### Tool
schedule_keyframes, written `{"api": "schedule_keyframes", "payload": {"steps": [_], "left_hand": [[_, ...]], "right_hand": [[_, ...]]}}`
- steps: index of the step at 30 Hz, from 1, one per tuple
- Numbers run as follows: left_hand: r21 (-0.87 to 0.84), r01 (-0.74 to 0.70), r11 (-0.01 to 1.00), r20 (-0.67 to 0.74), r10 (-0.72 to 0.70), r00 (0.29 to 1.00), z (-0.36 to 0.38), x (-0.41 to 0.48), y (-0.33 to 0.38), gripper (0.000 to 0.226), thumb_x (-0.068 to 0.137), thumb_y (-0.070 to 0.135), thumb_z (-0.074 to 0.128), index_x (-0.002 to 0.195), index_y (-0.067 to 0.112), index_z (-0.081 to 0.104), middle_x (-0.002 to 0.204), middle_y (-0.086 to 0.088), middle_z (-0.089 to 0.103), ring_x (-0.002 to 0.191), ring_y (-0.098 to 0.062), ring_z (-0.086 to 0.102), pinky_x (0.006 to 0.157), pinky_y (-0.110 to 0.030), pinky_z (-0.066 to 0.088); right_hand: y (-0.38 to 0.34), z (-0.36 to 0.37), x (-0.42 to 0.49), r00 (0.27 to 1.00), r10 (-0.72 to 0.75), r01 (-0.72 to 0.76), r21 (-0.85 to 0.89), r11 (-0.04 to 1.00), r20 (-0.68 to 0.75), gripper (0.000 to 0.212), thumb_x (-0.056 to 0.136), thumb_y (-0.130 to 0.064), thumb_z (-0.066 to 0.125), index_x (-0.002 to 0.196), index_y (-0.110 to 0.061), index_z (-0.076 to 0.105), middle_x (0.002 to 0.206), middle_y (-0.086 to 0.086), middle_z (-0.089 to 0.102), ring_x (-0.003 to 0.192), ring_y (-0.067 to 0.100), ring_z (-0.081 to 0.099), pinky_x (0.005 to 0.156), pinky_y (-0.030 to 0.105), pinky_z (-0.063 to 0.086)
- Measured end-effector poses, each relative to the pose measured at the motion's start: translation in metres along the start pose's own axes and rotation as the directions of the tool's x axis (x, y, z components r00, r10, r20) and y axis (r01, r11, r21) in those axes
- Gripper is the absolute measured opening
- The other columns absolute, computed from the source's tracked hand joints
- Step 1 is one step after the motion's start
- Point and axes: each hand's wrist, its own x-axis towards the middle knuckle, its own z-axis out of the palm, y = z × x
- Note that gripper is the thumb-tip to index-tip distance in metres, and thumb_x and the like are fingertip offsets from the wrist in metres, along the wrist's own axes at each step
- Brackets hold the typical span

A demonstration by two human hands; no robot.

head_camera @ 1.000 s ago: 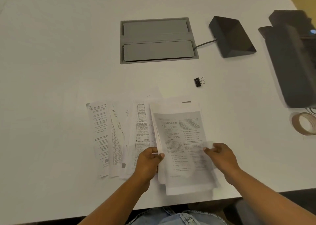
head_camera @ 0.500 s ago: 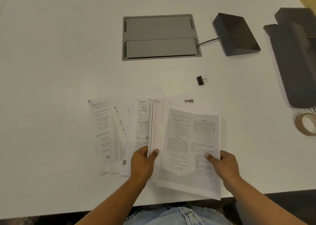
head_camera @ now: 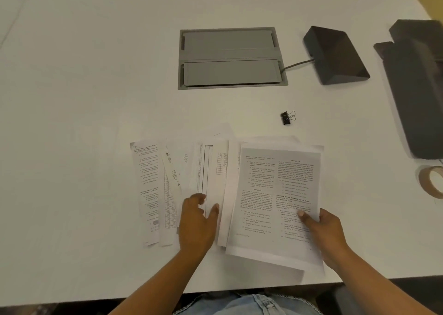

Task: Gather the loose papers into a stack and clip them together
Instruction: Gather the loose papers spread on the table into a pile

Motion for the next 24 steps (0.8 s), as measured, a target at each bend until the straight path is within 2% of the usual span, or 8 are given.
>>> {"api": "schedule_keyframes", "payload": {"steps": [2, 5, 9, 15, 18, 20, 22, 24], "left_hand": [[0.088, 0.017, 0.996, 0.106, -0.026, 0.994, 0.006, 0.002, 0.004, 0.052, 0.088, 0.038, 0.069, 0.133, 0.021, 0.049, 0.137, 0.001, 0.053, 0.120, -0.021, 0.058, 0.098, -0.035, 0.049], [0.128, 0.050, 0.991, 0.171, -0.071, 0.983, 0.013, 0.005, 0.012, 0.064, 0.088, 0.038, 0.069, 0.142, 0.017, 0.042, 0.148, -0.003, 0.045, 0.133, -0.026, 0.049, 0.108, -0.040, 0.042], [0.134, 0.106, 0.985, 0.164, -0.128, 0.978, 0.021, 0.009, 0.022, 0.071, 0.088, 0.033, 0.071, 0.146, 0.011, 0.038, 0.150, -0.007, 0.041, 0.135, -0.028, 0.048, 0.109, -0.038, 0.042], [0.124, 0.159, 0.979, 0.193, -0.181, 0.964, 0.027, 0.013, 0.026, 0.074, 0.084, 0.030, 0.076, 0.145, 0.011, 0.036, 0.145, -0.008, 0.046, 0.130, -0.029, 0.052, 0.106, -0.037, 0.044], [0.084, 0.212, 0.974, 0.280, -0.227, 0.933, 0.030, 0.015, 0.025, 0.065, 0.084, 0.029, 0.076, 0.136, 0.013, 0.042, 0.122, -0.007, 0.062, 0.107, -0.024, 0.062, 0.094, -0.035, 0.052], [0.069, 0.210, 0.975, 0.294, -0.221, 0.930, 0.029, 0.018, 0.023, 0.044, 0.085, 0.031, 0.075, 0.118, 0.016, 0.051, 0.107, -0.004, 0.064, 0.091, -0.018, 0.061, 0.087, -0.032, 0.055], [0.054, 0.195, 0.979, 0.279, -0.202, 0.939, 0.027, 0.022, 0.026, 0.029, 0.086, 0.034, 0.073, 0.103, 0.018, 0.055, 0.101, -0.001, 0.063, 0.087, -0.016, 0.060, 0.085, -0.031, 0.055], [0.074, 0.110, 0.991, 0.231, -0.124, 0.965, 0.026, 0.029, 0.030, 0.030, 0.088, 0.035, 0.070, 0.111, 0.017, 0.061, 0.107, 0.000, 0.063, 0.095, -0.019, 0.064, 0.084, -0.029, 0.053]], "right_hand": [[0.001, -0.001, 0.000, 1.000, 0.005, -0.005, 0.004, 1.000, 0.010, 0.016, 0.088, -0.018, 0.070, 0.103, -0.014, 0.068, 0.095, -0.001, 0.074, 0.083, 0.021, 0.073, 0.053, 0.022, 0.056], [0.009, 0.000, 0.003, 0.999, 0.031, -0.030, -0.062, 0.998, 0.008, 0.027, 0.087, -0.015, 0.072, 0.112, -0.008, 0.067, 0.099, 0.003, 0.072, 0.082, 0.018, 0.069, 0.058, 0.023, 0.054], [0.018, 0.003, 0.010, 1.000, 0.028, -0.029, -0.239, 0.971, -0.005, 0.032, 0.086, -0.018, 0.073, 0.116, -0.007, 0.067, 0.096, 0.004, 0.068, 0.076, 0.013, 0.064, 0.059, 0.022, 0.049], [0.013, 0.006, 0.019, 0.999, 0.031, -0.023, -0.366, 0.930, 0.018, 0.027, 0.086, -0.020, 0.073, 0.111, -0.011, 0.067, 0.099, 0.004, 0.069, 0.085, 0.025, 0.066, 0.072, 0.032, 0.052], [0.013, 0.005, 0.020, 0.999, 0.039, -0.027, -0.390, 0.920, 0.022, 0.026, 0.087, -0.020, 0.073, 0.109, -0.011, 0.066, 0.098, 0.004, 0.067, 0.085, 0.025, 0.065, 0.070, 0.031, 0.051], [0.015, 0.005, 0.021, 0.999, 0.041, -0.031, -0.401, 0.915, 0.016, 0.027, 0.086, -0.021, 0.073, 0.110, -0.010, 0.066, 0.099, 0.005, 0.068, 0.086, 0.026, 0.066, 0.071, 0.033, 0.053], [0.016, 0.006, 0.021, 0.999, 0.042, -0.034, -0.399, 0.916, 0.011, 0.029, 0.086, -0.021, 0.073, 0.111, -0.009, 0.067, 0.101, 0.006, 0.069, 0.089, 0.028, 0.067, 0.073, 0.035, 0.053], [0.017, 0.006, 0.021, 0.999, 0.044, -0.036, -0.387, 0.921, 0.012, 0.028, 0.087, -0.021, 0.073, 0.111, -0.009, 0.067, 0.103, 0.007, 0.070, 0.089, 0.028, 0.067, 0.072, 0.035, 0.053]]}}
